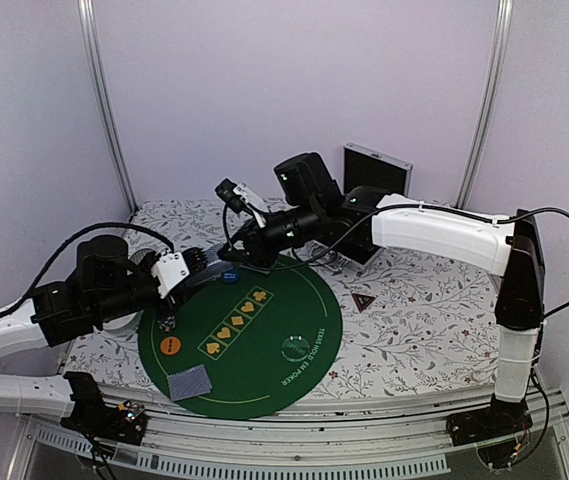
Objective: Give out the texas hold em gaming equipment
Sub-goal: Pick up the poker card from the face-down deck piles, then flop the poker card in the community card area.
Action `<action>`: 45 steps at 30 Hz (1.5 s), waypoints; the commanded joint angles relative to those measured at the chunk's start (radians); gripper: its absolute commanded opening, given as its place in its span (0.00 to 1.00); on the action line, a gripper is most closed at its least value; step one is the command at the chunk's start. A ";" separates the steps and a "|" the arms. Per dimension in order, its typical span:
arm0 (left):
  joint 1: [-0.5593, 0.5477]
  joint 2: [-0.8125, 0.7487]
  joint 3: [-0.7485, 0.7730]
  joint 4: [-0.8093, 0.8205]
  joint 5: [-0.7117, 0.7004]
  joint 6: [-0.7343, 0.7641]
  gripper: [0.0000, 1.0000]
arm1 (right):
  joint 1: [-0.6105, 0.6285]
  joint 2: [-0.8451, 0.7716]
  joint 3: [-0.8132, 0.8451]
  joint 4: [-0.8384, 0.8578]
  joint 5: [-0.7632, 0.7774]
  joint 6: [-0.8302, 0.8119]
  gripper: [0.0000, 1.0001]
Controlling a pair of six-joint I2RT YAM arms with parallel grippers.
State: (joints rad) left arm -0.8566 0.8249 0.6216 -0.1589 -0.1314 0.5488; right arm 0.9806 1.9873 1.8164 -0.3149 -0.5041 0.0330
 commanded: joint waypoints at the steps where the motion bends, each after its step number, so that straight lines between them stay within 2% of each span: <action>1: -0.012 -0.004 -0.003 0.030 0.028 0.000 0.43 | -0.023 -0.047 0.009 -0.034 0.061 -0.014 0.04; 13: -0.012 -0.002 -0.003 0.030 0.023 0.001 0.43 | -0.066 -0.135 -0.015 -0.047 0.006 -0.022 0.02; 16: -0.012 0.000 -0.002 0.030 0.012 0.001 0.43 | -0.086 -0.172 -0.032 -0.050 0.045 -0.022 0.02; 19: -0.013 0.000 0.001 0.032 -0.003 -0.002 0.43 | -0.120 -0.215 -0.084 -0.049 0.253 -0.051 0.02; 21: -0.012 -0.001 0.001 0.035 -0.016 -0.003 0.43 | -0.131 -0.216 -0.115 -0.058 0.546 -0.058 0.02; 23: -0.011 -0.004 0.001 0.042 -0.032 -0.004 0.43 | -0.130 -0.183 -0.135 -0.059 0.713 -0.108 0.02; 27: -0.007 -0.007 0.001 0.052 -0.061 -0.008 0.43 | -0.093 -0.070 -0.125 -0.004 0.881 -0.236 0.02; 30: -0.002 -0.010 0.001 0.059 -0.077 -0.013 0.44 | -0.013 0.019 -0.125 0.136 0.944 -0.390 0.02; 32: 0.004 -0.010 0.003 0.059 -0.081 -0.016 0.44 | 0.027 0.065 -0.157 0.274 0.930 -0.547 0.01; 36: 0.014 -0.011 0.008 0.059 -0.089 -0.023 0.44 | 0.085 0.130 -0.241 0.456 0.827 -0.734 0.01; 41: 0.018 -0.024 0.006 0.056 -0.081 -0.027 0.44 | 0.104 0.123 -0.372 0.492 0.641 -0.762 0.01; 45: 0.020 -0.025 0.004 0.057 -0.074 -0.029 0.44 | 0.128 0.112 -0.445 0.480 0.585 -0.760 0.01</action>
State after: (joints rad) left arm -0.8455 0.8150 0.6216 -0.1379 -0.2073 0.5308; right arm 1.1076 2.1258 1.4292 0.1081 0.1768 -0.6815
